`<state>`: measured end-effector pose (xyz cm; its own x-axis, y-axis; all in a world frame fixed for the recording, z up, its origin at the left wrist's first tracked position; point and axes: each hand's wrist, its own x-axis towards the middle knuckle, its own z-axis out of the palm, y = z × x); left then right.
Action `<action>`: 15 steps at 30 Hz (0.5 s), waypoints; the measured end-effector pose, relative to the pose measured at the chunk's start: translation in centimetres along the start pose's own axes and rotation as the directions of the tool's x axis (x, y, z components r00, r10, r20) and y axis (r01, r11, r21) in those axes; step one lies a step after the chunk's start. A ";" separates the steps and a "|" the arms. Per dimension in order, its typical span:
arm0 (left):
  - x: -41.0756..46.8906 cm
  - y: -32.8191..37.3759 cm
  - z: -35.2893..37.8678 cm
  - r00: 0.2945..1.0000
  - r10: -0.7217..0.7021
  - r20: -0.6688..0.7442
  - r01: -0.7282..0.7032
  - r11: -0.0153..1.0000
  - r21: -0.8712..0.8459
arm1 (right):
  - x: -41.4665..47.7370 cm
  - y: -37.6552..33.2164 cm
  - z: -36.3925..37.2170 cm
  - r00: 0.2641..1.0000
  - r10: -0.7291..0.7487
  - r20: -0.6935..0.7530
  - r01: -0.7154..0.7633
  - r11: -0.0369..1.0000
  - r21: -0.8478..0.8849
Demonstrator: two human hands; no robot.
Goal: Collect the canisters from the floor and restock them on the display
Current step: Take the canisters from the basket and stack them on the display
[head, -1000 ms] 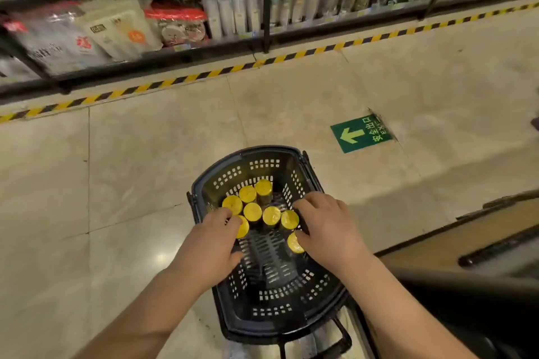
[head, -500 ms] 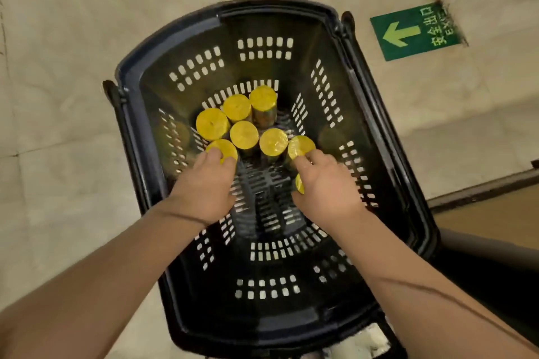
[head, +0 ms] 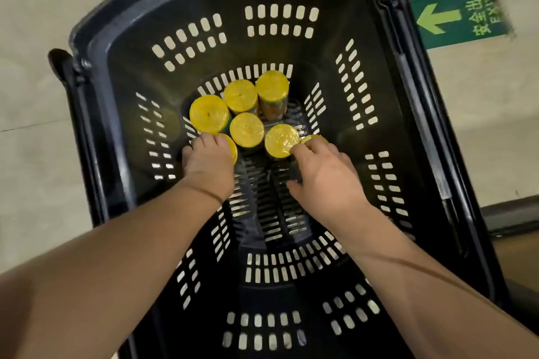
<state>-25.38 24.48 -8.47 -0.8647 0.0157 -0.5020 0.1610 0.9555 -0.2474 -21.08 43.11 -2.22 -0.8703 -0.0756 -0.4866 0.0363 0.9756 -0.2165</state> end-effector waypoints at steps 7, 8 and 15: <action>1.9 1.1 1.8 0.986 -0.132 -0.099 0.122 0.988 -0.100 | 2.7 0.4 0.8 1.000 0.012 -0.024 -0.012 1.000 -0.004; 1.9 1.1 1.4 0.986 -0.142 -0.084 0.131 0.983 -0.129 | 3.1 0.5 0.8 1.000 0.011 -0.026 -0.012 1.000 -0.012; 0.1 0.1 -3.1 0.992 -0.068 0.102 0.101 0.923 -0.371 | 5.5 0.4 0.9 1.000 -0.009 -0.008 0.008 0.997 -0.081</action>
<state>-26.95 25.44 -6.01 -0.8204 -0.0793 -0.5662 -0.1156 0.9929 0.0286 -25.36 42.86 -5.75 -0.8745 -0.0824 -0.4780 -0.0106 0.9885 -0.1510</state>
